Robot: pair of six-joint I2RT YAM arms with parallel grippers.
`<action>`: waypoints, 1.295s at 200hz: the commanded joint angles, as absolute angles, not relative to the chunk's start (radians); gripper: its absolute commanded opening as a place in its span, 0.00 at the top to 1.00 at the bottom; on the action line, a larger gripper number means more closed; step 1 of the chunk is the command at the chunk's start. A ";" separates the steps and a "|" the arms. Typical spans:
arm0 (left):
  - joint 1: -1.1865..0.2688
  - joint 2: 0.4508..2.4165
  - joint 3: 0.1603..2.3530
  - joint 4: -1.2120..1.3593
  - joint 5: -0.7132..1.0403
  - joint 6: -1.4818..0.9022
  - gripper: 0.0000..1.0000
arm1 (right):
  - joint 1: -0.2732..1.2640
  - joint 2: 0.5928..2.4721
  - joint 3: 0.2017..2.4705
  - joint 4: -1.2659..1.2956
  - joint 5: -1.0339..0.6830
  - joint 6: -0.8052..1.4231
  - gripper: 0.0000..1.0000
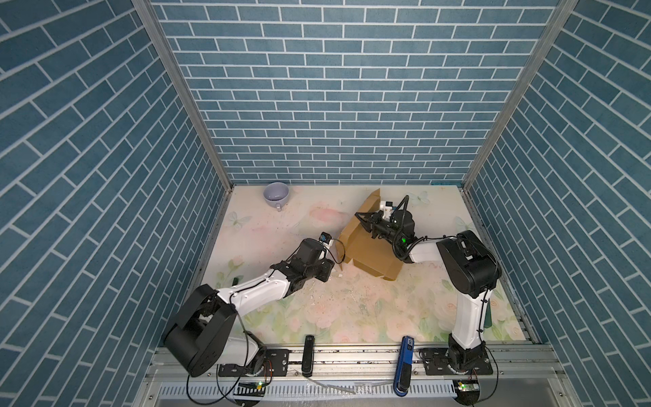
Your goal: Fold the paper box
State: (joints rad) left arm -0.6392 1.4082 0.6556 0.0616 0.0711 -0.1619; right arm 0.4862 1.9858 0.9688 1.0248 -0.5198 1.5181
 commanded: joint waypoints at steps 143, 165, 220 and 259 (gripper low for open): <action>-0.655 1.642 0.824 0.223 0.225 -0.111 0.55 | 0.484 1.968 0.936 1.012 -0.517 1.502 1.00; -0.662 1.659 0.837 0.231 0.222 -0.118 0.56 | 0.485 1.970 0.934 1.014 -0.515 1.502 1.00; -0.670 1.681 0.864 0.241 0.198 -0.143 0.60 | 0.485 1.971 0.926 1.024 -0.511 1.505 1.00; -0.673 1.673 0.858 0.270 0.154 -0.194 0.58 | 0.485 1.973 0.923 1.037 -0.509 1.506 1.00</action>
State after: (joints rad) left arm -0.6674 1.6703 0.8337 0.2111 0.1898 -0.1543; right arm 0.4786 1.9858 0.9562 1.0313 -0.5041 1.5181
